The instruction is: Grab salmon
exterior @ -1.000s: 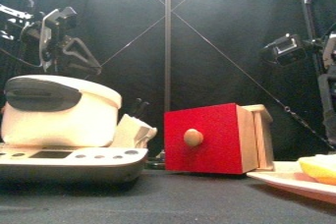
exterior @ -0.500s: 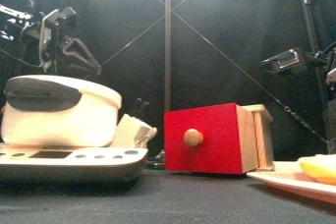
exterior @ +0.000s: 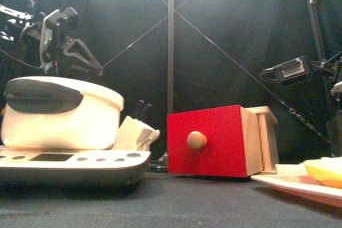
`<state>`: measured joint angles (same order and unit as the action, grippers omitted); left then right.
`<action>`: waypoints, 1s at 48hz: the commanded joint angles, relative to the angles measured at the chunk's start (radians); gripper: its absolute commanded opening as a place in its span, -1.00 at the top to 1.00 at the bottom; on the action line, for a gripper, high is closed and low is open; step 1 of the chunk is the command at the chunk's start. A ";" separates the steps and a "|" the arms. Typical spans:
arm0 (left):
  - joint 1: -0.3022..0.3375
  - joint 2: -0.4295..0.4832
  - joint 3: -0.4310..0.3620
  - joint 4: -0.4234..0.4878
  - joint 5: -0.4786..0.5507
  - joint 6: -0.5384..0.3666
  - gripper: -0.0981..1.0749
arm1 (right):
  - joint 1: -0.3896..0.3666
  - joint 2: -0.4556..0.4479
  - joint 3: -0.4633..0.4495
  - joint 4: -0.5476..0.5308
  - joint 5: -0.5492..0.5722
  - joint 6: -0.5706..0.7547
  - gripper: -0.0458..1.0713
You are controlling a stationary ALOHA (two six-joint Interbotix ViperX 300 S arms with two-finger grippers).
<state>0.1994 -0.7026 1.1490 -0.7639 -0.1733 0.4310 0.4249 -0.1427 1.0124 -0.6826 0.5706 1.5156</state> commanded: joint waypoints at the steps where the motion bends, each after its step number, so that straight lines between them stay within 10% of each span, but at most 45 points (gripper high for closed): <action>1: 0.002 0.000 -0.015 0.005 -0.003 0.002 -0.14 | -0.002 -0.008 -0.012 -0.003 0.003 0.000 -0.53; 48: -0.002 0.000 -0.014 0.002 -0.003 0.000 -0.14 | 0.029 -0.179 -0.106 0.049 0.138 -0.002 -0.22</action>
<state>0.1994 -0.7026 1.1490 -0.7639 -0.1733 0.4310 0.4387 -0.2930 0.9495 -0.6427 0.7179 1.5140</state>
